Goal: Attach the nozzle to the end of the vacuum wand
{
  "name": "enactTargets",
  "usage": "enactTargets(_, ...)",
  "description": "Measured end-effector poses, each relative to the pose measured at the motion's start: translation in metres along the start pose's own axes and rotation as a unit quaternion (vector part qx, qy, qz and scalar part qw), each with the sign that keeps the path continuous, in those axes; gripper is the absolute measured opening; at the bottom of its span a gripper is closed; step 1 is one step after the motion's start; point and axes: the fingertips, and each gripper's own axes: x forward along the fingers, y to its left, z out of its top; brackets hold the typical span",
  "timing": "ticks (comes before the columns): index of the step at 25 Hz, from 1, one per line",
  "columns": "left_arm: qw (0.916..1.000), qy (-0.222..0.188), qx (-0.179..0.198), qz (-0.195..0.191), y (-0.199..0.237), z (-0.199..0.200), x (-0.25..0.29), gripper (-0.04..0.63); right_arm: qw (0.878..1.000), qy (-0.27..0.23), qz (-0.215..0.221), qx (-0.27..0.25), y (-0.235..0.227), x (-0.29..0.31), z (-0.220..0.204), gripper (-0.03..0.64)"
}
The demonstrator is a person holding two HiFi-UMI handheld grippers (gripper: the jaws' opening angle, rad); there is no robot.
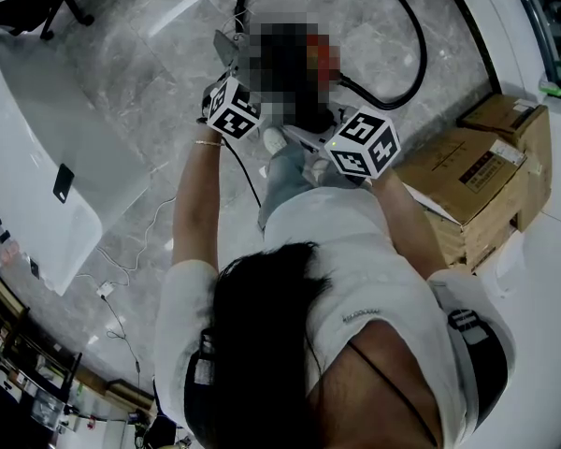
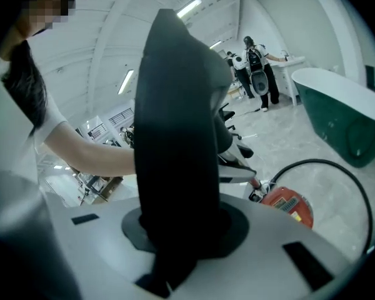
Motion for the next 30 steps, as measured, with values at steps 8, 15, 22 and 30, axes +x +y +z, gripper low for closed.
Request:
enactTargets(8, 1.0, -0.002, -0.001, -0.002, 0.0035, 0.0028, -0.0013, 0.173, 0.999, -0.02, 0.037, 0.027, -0.0007, -0.0013, 0.005, 0.084)
enactTargets(15, 1.0, 0.003, 0.003, -0.006, -0.0013, -0.0025, -0.0026, 0.175, 0.996, -0.046, 0.063, 0.05, 0.0, 0.0015, -0.0019, 0.098)
enactTargets(22, 1.0, -0.004, 0.004, -0.005, -0.0026, -0.0025, -0.0036, 0.178, 0.995, -0.062, 0.06, 0.056, 0.0013, 0.0002, -0.0022, 0.106)
enactTargets(30, 1.0, -0.007, 0.001, -0.005, 0.0007, -0.003, -0.0018, 0.178, 0.993, -0.072, 0.057, 0.068, -0.0026, 0.0008, 0.0006, 0.118)
